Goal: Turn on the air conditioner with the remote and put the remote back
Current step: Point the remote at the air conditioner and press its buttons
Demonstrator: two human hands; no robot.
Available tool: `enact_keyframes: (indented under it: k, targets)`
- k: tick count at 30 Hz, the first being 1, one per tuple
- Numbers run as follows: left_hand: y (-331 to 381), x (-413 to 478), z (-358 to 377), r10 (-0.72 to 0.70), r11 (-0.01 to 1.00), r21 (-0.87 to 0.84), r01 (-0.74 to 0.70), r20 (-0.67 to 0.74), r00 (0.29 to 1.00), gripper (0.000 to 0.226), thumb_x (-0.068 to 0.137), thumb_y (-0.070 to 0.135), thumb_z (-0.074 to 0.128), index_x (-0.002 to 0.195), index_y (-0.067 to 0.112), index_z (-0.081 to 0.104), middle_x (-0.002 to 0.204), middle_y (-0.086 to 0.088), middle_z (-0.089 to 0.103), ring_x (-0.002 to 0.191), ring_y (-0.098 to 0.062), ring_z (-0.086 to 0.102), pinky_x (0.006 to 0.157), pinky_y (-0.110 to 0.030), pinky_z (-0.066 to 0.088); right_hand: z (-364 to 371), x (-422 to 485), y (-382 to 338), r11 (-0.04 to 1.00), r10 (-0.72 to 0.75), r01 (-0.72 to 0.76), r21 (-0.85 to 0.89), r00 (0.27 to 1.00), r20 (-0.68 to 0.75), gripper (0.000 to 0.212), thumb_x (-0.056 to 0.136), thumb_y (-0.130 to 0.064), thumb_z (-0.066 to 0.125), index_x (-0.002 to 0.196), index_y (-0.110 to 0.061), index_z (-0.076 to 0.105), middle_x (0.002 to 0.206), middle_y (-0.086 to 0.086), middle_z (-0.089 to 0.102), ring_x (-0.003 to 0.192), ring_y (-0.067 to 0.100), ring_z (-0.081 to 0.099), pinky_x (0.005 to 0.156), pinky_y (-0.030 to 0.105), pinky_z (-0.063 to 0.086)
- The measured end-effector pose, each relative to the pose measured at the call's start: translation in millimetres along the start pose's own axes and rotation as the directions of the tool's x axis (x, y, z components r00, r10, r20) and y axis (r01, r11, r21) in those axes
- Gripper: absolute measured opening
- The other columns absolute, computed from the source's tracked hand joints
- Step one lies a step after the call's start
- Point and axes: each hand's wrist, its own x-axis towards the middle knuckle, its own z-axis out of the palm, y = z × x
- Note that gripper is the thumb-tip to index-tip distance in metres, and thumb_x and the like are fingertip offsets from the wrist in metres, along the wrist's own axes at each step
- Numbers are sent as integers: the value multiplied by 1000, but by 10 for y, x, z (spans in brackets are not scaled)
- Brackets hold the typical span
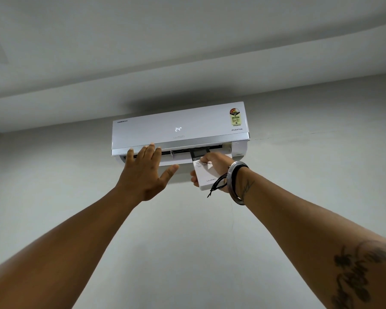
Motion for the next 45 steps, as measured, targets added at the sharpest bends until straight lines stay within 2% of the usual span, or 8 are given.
enact_keyframes:
  k: [23, 27, 30, 33, 35, 40, 42, 45]
  targets:
    - [-27, -13, 64, -6, 1000, 6, 6, -4, 1000, 92, 83, 75, 3, 147, 12, 26, 159, -10, 24, 147, -24, 18, 117, -52, 6, 12, -11, 9, 999, 5, -3, -44, 999, 41, 18, 92, -11, 42, 100, 3, 50, 79, 23, 63, 56, 33, 63, 57, 36, 54]
    - [-41, -23, 80, -2, 1000, -1, 2, -1, 1000, 92, 83, 74, 4, 147, 12, 27, 159, -11, 25, 147, -25, 19, 117, -52, 6, 18, 38, 30, 997, 7, -3, -74, 998, 57, 21, 90, -22, 58, 90, -1, 55, 69, 21, 67, 53, 32, 66, 62, 37, 57]
    - [-34, -38, 90, 2, 1000, 2, -2, 2, 1000, 91, 84, 74, 5, 147, 13, 27, 159, -10, 26, 146, -25, 20, 117, -52, 7, -9, 92, 74, 984, -32, 34, -172, 999, 12, 40, 74, -30, 80, 94, -2, 60, 75, 19, 70, 62, 33, 71, 70, 42, 58]
    - [-31, -50, 95, 9, 1000, -3, -9, -3, 1000, 92, 83, 74, 3, 146, 12, 28, 157, -10, 29, 145, -26, 24, 117, -52, 9, -36, 127, 100, 907, -139, 65, -416, 979, -150, 66, 44, -50, 89, 93, -11, 69, 91, 12, 72, 78, 29, 73, 70, 35, 58]
    - [-30, -54, 102, 13, 1000, -5, -13, -3, 1000, 92, 83, 74, 3, 146, 12, 28, 156, -10, 30, 144, -26, 24, 116, -51, 9, -46, 136, 105, 847, -197, 57, -528, 957, -212, 76, 33, -61, 85, 90, -14, 69, 86, 4, 70, 77, 21, 69, 63, 28, 53]
    - [-40, -58, 125, 12, 1000, 1, -12, 1, 1000, 91, 83, 74, 3, 145, 12, 29, 156, -11, 31, 144, -26, 24, 116, -51, 9, -22, 154, 119, 754, -252, 42, -656, 940, -229, 91, 38, -59, 83, 110, -9, 60, 92, 7, 67, 79, 23, 65, 64, 32, 55]
    - [-38, -63, 146, 10, 1000, -1, -10, 8, 1000, 92, 83, 74, 3, 146, 12, 28, 157, -11, 29, 145, -26, 22, 117, -52, 8, -10, 149, 147, 682, -313, 43, -730, 919, -239, 83, 45, -53, 82, 110, -12, 50, 92, 5, 62, 78, 23, 63, 63, 35, 56]
    - [-23, -82, 184, 0, 1000, -6, 1, 18, 1000, 93, 83, 74, 3, 147, 12, 26, 158, -11, 27, 146, -25, 20, 117, -53, 8, -40, 139, 182, 527, -431, 30, -849, 871, -236, 61, 54, -46, 76, 99, -18, 45, 83, -2, 54, 65, 13, 53, 45, 23, 37]
